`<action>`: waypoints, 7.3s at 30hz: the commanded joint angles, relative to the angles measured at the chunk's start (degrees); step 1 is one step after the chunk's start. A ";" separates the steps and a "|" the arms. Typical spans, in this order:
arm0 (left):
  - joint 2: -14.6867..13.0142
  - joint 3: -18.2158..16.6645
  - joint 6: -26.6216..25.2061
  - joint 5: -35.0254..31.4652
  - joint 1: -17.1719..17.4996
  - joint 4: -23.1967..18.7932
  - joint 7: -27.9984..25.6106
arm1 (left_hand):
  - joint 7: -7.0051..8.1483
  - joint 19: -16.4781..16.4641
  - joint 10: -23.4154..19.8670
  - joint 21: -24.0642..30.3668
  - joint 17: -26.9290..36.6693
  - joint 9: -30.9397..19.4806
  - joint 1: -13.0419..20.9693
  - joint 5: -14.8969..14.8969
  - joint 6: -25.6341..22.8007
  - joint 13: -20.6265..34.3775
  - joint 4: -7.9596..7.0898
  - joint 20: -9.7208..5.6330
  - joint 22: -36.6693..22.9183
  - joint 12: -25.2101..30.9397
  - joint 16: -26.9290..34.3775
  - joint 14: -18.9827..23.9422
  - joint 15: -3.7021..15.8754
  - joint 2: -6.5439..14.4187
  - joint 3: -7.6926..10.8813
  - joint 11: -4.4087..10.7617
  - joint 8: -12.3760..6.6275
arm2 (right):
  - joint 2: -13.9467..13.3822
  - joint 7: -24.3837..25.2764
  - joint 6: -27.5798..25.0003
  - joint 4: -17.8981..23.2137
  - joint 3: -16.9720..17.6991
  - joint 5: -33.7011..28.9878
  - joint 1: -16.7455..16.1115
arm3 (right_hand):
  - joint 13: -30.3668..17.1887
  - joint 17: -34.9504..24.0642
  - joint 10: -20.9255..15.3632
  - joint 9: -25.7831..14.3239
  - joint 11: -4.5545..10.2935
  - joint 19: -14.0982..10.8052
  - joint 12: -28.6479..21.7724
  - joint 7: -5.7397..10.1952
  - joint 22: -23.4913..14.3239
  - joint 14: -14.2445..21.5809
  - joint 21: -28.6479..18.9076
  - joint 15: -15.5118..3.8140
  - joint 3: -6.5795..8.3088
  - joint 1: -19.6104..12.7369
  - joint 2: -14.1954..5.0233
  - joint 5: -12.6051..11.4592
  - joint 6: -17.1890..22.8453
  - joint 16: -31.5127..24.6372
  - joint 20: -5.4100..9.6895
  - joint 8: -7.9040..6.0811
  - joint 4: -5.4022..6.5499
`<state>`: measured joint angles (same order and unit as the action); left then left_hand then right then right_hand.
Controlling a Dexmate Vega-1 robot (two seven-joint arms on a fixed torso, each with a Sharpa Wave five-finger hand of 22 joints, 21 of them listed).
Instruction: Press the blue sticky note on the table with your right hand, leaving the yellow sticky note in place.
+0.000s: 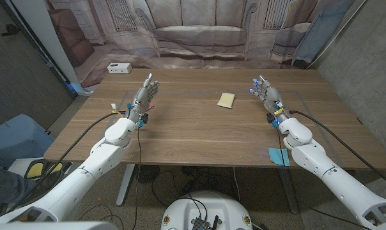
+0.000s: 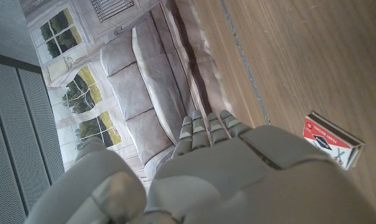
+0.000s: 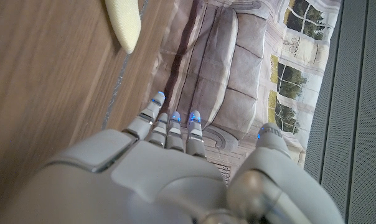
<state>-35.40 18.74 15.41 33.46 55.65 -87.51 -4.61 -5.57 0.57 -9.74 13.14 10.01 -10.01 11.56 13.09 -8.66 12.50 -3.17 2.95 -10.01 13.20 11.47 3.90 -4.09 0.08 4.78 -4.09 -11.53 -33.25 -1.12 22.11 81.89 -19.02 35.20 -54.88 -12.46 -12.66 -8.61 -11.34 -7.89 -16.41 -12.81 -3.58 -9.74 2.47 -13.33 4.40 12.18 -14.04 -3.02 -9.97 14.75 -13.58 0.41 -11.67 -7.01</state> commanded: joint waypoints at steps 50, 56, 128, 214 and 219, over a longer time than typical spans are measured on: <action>-1.57 -0.72 -0.91 -3.75 2.94 -5.75 -3.90 | 0.21 -8.30 -8.27 0.34 0.25 -0.25 1.71 -0.89 -8.38 -1.02 1.66 0.96 -0.23 1.65 0.67 9.34 0.29 0.20 -0.36 -0.13 -0.68 | -6.38 -0.53 10.31 14.23 10.47 2.04 -21.11 | 0.35 0.04 -1.90 -0.20 0.09 -1.28 -0.14 -0.16 -0.09 1.49 0.89 -0.06 -0.83 1.04 0.92 -0.56 3.88 0.07 -0.09 -1.29 0.01; -2.32 -1.08 -0.86 -3.67 2.95 -5.83 -3.15 | 0.07 -8.39 -8.51 0.24 0.26 -0.26 1.80 -0.90 -8.64 -1.03 1.71 1.07 -0.23 1.64 0.60 9.50 0.28 0.34 -0.32 0.01 -0.65 | -6.70 0.19 10.90 15.72 11.32 0.87 -23.56 | 0.38 0.07 -2.19 -0.22 0.11 -1.52 -0.20 -0.03 -0.09 1.81 0.92 -0.06 -0.83 1.01 0.85 -0.60 3.69 0.03 -0.08 -1.14 -0.02; -2.82 1.46 -5.72 -7.95 -2.19 -9.41 -3.51 | -0.51 -8.92 -9.51 -0.90 0.30 -0.32 2.48 -1.07 -10.03 -1.03 2.31 0.61 -0.25 0.91 -0.34 9.65 0.39 1.17 -0.32 0.05 -0.01 | 6.77 10.72 19.88 25.13 30.31 -25.60 -50.60 | 0.55 0.42 -6.20 -0.27 0.87 -4.71 -0.89 1.56 -0.08 4.72 1.26 -1.41 -0.89 0.19 0.60 -0.83 8.78 0.05 0.28 -2.03 -0.65; -0.87 2.64 -4.01 -9.14 -5.58 -5.96 -2.48 | -0.27 -9.27 -10.82 -1.43 0.31 -0.35 2.90 -1.20 -11.32 -0.98 2.78 0.98 -0.28 0.52 -0.32 10.83 0.55 1.94 -0.37 0.46 0.15 | -7.32 30.57 -33.09 41.62 22.00 -86.40 -58.00 | 0.45 -0.16 15.83 0.22 7.58 24.96 2.04 10.89 -0.65 -18.34 3.48 -1.78 -2.92 4.01 1.15 -1.44 4.13 3.18 -7.04 0.86 0.56; -0.85 2.73 -4.04 -9.21 -5.74 -5.75 -2.46 | -0.35 -9.29 -10.98 -1.45 0.31 -0.35 2.93 -1.21 -11.36 -0.97 2.80 1.01 -0.28 0.53 -0.34 10.88 0.53 2.03 -0.36 0.40 0.17 | -8.74 29.73 -34.87 42.10 21.37 -85.54 -57.87 | 0.44 -0.22 16.79 0.22 7.68 26.31 2.04 10.90 -0.70 -19.30 3.44 -1.89 -3.00 4.42 1.00 -1.33 4.51 3.20 -6.72 0.65 0.75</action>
<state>-36.40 21.38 11.84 23.97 50.23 -93.65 -7.13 -5.93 -8.31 -20.18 12.03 9.99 -10.26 14.12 12.20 -19.66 11.48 -0.62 3.89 -9.99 13.89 11.24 14.34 -3.68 1.59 4.30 -3.68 -11.47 -37.97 31.83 -7.57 122.64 4.63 -51.41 -113.27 -11.87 -12.67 7.40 -10.92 -0.31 9.06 -10.80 7.27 -10.28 -9.95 -9.95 2.83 9.02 -10.19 -2.05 -11.35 19.01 -10.36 -6.35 -11.00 -6.55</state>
